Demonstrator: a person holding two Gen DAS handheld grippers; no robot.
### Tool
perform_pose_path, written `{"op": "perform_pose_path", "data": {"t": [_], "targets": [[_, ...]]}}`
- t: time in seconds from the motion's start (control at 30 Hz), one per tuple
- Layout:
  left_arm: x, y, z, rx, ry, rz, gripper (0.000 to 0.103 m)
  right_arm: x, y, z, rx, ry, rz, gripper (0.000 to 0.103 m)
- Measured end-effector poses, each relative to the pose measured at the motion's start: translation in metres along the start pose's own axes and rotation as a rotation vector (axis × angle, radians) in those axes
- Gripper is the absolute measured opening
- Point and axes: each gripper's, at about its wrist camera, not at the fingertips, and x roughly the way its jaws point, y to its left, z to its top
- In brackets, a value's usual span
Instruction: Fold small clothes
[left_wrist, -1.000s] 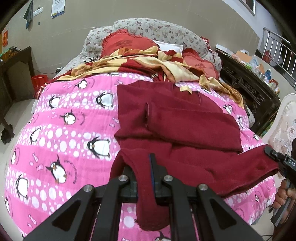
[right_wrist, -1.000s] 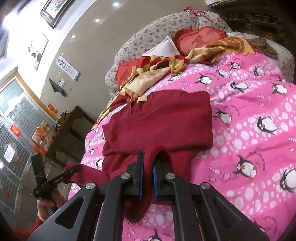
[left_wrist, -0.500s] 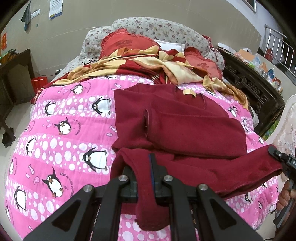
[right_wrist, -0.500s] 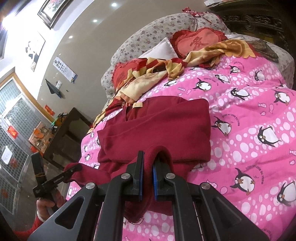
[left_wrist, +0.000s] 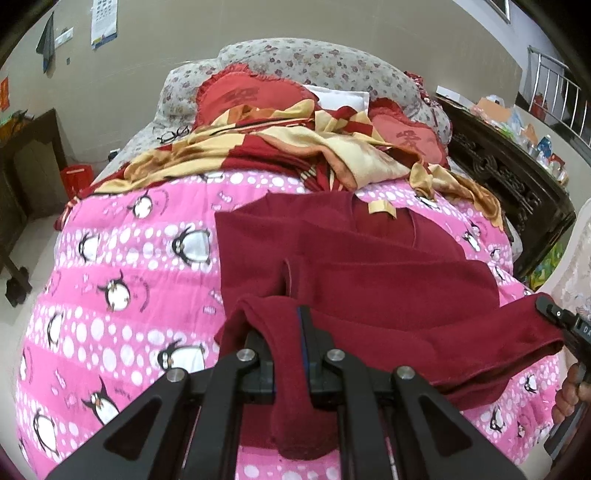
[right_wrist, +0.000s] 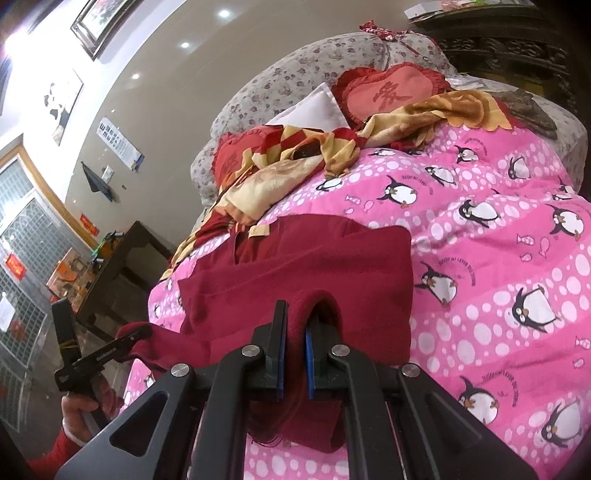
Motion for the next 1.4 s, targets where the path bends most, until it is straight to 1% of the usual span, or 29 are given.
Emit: {"op": "perform_pose_path", "data": {"t": [0.43,0.6,0.8,0.93,1.1,1.27,1.3,1.4], "targets": [[0.027,-0.002,0.025,0.002,0.001,0.02,0.008,0.027,-0.002,0.027,-0.036,0.011,-0.041,0.018],[0.039,-0.003,0.045,-0.003,-0.003,0.026,0.008,0.038,-0.005,0.043,-0.035,-0.002,-0.048,0.018],[0.067,-0.004,0.061,0.0,0.03,0.043,0.008,0.061,-0.012,0.058,-0.036,0.024,-0.071,0.018],[0.084,0.001,0.068,-0.022,0.051,0.048,0.009,0.078,-0.022,0.066,-0.011,0.047,-0.075,0.018],[0.097,0.008,0.075,-0.045,0.064,0.043,0.009,0.091,-0.024,0.075,-0.006,0.047,-0.071,0.018],[0.11,0.017,0.083,-0.106,0.079,0.029,0.009,0.107,-0.027,0.084,0.004,0.056,-0.069,0.018],[0.116,0.02,0.084,-0.129,0.093,0.026,0.012,0.112,-0.028,0.087,0.008,0.067,-0.059,0.019],[0.131,0.031,0.087,-0.199,0.14,-0.011,0.014,0.131,-0.037,0.095,0.026,0.139,-0.043,0.023]]}}
